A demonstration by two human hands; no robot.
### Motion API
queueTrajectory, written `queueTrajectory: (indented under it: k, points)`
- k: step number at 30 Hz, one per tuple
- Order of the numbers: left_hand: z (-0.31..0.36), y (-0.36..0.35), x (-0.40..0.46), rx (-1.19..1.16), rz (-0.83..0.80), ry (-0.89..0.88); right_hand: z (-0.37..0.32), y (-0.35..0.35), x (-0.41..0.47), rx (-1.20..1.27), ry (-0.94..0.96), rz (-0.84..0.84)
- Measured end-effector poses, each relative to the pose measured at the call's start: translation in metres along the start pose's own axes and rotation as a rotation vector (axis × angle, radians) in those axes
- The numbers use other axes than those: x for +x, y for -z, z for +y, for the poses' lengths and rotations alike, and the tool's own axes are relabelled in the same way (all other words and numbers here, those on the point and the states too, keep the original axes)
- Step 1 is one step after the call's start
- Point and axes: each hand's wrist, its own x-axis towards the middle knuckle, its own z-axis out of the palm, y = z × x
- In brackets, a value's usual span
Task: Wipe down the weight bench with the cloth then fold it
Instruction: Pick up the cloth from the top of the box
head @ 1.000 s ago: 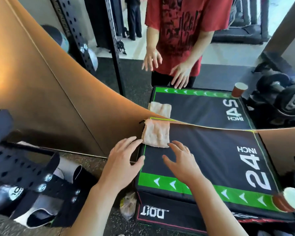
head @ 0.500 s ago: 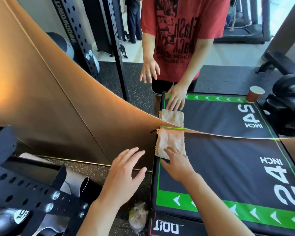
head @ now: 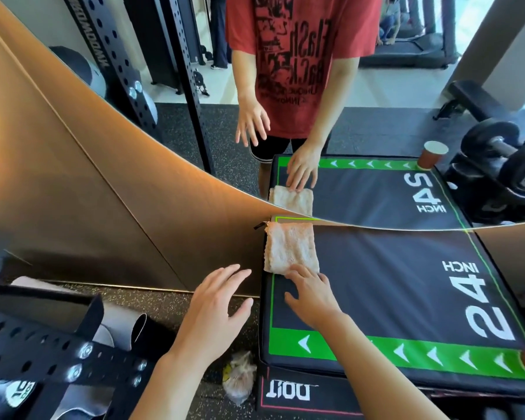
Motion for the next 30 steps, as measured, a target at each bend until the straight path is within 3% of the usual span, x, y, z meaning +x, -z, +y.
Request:
queueTrajectory:
  k: [14, 17, 23, 30]
  points:
    - [-0.010, -0.009, 0.001, 0.116, -0.009, -0.011, 0.006, -0.015, 0.053, -0.326, -0.002, 0.139]
    - [-0.006, -0.015, 0.000, 0.116, -0.018, -0.015, 0.016, -0.011, 0.050, -0.353, 0.017, 0.101]
    - [0.019, -0.040, 0.008, 0.062, -0.046, -0.087, 0.072, -0.009, -0.022, -0.287, 0.088, 0.155]
    - [0.056, -0.086, 0.019, 0.044, -0.136, -0.154, 0.131, 0.005, -0.138, -0.200, -0.015, 0.136]
